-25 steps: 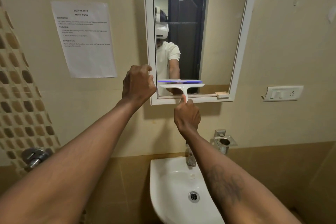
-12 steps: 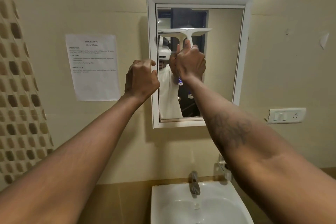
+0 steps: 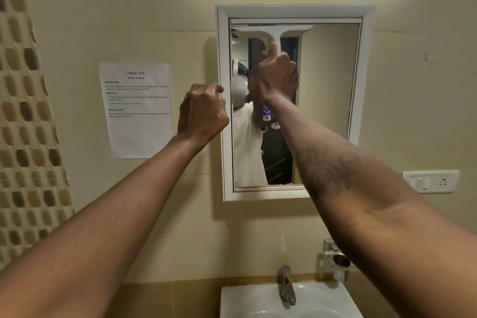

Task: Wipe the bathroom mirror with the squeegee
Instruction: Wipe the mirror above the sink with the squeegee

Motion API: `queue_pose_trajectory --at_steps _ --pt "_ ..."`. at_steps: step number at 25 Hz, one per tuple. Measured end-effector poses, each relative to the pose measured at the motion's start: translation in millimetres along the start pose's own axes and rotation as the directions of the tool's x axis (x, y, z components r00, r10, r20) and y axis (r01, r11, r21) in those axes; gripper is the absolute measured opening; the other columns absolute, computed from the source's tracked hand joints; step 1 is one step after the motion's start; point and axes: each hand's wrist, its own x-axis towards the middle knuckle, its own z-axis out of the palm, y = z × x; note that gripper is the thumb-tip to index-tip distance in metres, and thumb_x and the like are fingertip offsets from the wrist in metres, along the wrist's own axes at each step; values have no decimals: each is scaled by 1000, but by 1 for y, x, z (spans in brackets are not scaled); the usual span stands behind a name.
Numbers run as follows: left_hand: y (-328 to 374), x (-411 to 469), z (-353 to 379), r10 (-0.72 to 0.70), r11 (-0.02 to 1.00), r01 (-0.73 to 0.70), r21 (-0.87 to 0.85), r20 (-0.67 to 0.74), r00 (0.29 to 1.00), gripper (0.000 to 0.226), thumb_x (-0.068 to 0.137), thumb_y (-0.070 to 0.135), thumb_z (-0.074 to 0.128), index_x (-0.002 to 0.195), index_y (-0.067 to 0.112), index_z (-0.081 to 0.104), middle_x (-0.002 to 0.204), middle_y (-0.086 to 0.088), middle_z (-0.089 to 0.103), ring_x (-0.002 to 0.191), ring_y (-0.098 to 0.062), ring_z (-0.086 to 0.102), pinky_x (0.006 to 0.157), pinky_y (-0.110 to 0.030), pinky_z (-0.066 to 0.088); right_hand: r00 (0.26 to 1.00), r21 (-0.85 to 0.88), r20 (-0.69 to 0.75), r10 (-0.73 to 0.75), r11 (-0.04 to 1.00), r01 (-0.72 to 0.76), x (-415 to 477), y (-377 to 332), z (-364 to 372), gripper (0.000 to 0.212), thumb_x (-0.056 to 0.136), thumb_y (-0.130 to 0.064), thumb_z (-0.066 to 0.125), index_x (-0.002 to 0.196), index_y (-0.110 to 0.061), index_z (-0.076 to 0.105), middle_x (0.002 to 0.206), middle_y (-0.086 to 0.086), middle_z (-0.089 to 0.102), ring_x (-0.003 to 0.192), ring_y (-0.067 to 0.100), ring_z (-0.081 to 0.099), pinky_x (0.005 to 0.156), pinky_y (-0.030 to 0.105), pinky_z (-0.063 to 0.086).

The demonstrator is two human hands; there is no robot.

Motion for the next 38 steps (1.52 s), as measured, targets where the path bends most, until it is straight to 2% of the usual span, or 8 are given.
queue_pose_trajectory --at_steps 5,7,11,15,19,23,27,38 --pt "-3 -8 10 -16 999 17 -28 2 1000 30 89 16 64 118 10 69 107 -15 71 110 -32 63 83 -39 54 999 -41 38 8 999 -7 -28 22 10 41 111 -45 37 97 -19 65 75 -6 62 60 6 61 51 23 49" --pt "-3 -13 12 -19 999 19 -36 17 1000 30 90 16 63 118 11 68 109 -15 70 111 -31 63 84 -39 53 998 -83 63 16 996 -10 -50 38 13 42 111 -48 35 106 -19 64 80 -5 61 63 6 58 49 21 42" --pt "-3 -25 14 -25 999 26 -42 38 999 29 91 16 62 119 9 68 109 -15 70 111 -32 62 86 -42 54 993 -108 84 79 992 -70 -93 66 10 49 109 -57 30 99 -20 59 71 -11 48 57 2 46 48 20 28" --pt "-4 -39 16 -40 999 42 -32 65 997 29 91 15 63 119 9 68 109 -14 71 111 -32 62 86 -43 55 988 -161 93 121 981 -105 -131 84 6 51 108 -59 34 101 -18 64 66 -14 40 59 11 50 46 20 24" --pt "-6 -55 20 -63 998 65 -19 91 994 28 90 14 64 117 9 69 106 -14 71 107 -33 63 82 -42 55 975 -165 171 145 979 -116 -168 106 -5 47 109 -52 37 103 -13 63 77 2 60 75 28 69 57 30 46" --pt "-9 -73 24 -87 996 89 -17 119 989 27 89 12 63 114 8 69 104 -15 71 104 -35 63 79 -41 52 944 -202 230 235 961 -190 -202 125 -17 49 110 -48 33 108 -9 63 92 14 71 87 37 71 72 45 58" --pt "-9 -88 26 -104 994 107 -11 147 984 26 88 12 63 114 9 69 102 -15 71 103 -35 63 78 -41 52 929 -238 247 277 946 -219 -226 139 -23 49 110 -48 33 104 -10 63 90 14 70 84 36 70 73 48 58" --pt "0 -126 29 -153 987 162 -14 260 953 30 89 15 63 119 12 68 109 -13 69 110 -33 60 86 -43 53 867 -371 324 378 894 -251 -295 176 -44 46 109 -48 33 102 -16 65 76 0 61 65 21 61 60 37 54"
